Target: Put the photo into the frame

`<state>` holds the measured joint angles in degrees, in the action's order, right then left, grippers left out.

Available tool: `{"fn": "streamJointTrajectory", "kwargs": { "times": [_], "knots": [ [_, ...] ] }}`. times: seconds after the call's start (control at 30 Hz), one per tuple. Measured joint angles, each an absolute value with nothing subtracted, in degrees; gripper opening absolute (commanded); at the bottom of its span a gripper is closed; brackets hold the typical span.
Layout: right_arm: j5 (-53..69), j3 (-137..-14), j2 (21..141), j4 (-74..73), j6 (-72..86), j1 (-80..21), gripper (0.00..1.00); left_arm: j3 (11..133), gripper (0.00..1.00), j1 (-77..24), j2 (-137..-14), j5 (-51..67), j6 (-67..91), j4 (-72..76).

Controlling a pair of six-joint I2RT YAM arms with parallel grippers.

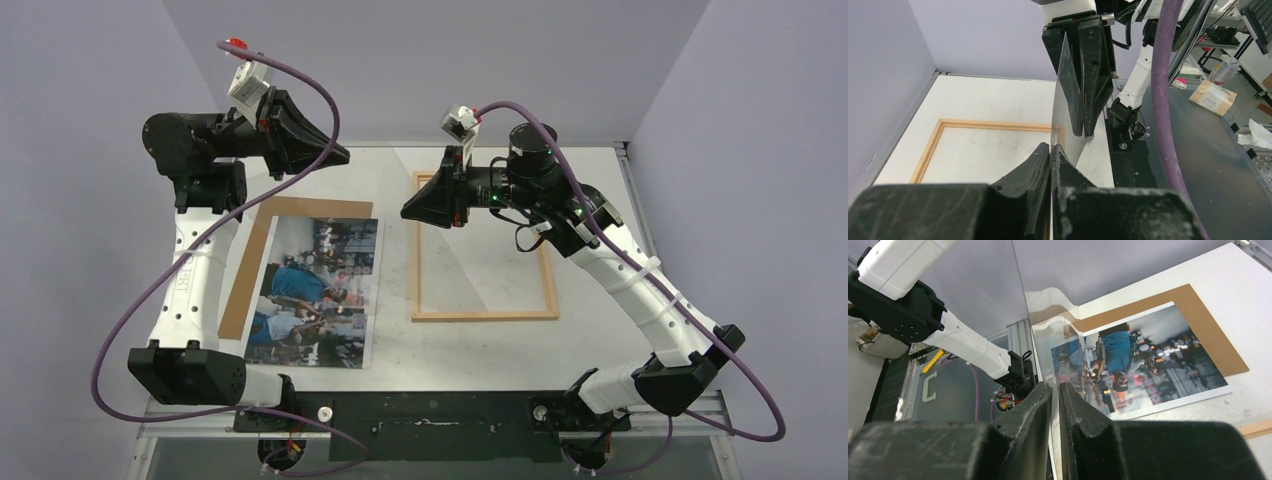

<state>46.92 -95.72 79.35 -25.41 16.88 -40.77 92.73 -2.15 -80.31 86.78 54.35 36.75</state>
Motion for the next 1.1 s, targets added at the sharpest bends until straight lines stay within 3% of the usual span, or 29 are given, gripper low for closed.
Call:
{"fn": "streamJointTrajectory", "kwargs": {
  "times": [0.13, 0.3, 0.37, 0.4, 0.5, 0.53, 0.63, 0.77, 1.1],
  "knots": [
    [46.98, -95.39, 79.35, -25.43, 16.53, -40.49, 0.13, 92.73, 0.00, -2.02, -79.75, 86.24, 52.51, 34.87],
    [46.98, -95.33, 79.37, -25.41, 16.10, -40.47, 0.00, 92.73, 0.00, -2.02, -79.50, 85.73, 51.53, 34.13],
    [46.98, -95.33, 79.37, -25.41, 15.97, -40.47, 0.00, 92.73, 0.00, -2.00, -79.50, 85.73, 51.29, 33.76],
    [46.98, -95.33, 79.37, -25.39, 15.94, -40.47, 0.00, 92.73, 0.03, -1.96, -79.50, 85.71, 51.22, 33.58],
    [46.78, -95.33, 79.37, -25.41, 16.01, -40.47, 0.00, 92.73, 0.48, -1.78, -79.50, 85.36, 50.76, 33.10],
    [46.72, -95.24, 79.37, -25.47, 16.01, -40.47, 0.00, 92.73, 0.59, -1.74, -79.48, 84.82, 50.11, 32.88],
    [45.30, -94.72, 79.37, -25.96, 15.97, -40.45, 0.00, 92.62, 0.75, -1.19, -79.09, 82.37, 48.60, 30.24],
    [42.78, -93.51, 79.33, -26.72, 16.32, -39.57, 0.00, 92.20, 0.84, 0.99, -77.56, 75.92, 41.45, 19.66],
    [34.74, -90.83, 80.09, -27.68, 25.61, -30.96, 0.00, 84.51, 0.85, 2.48, -73.32, 42.37, 26.65, -10.13]
  ]
}}
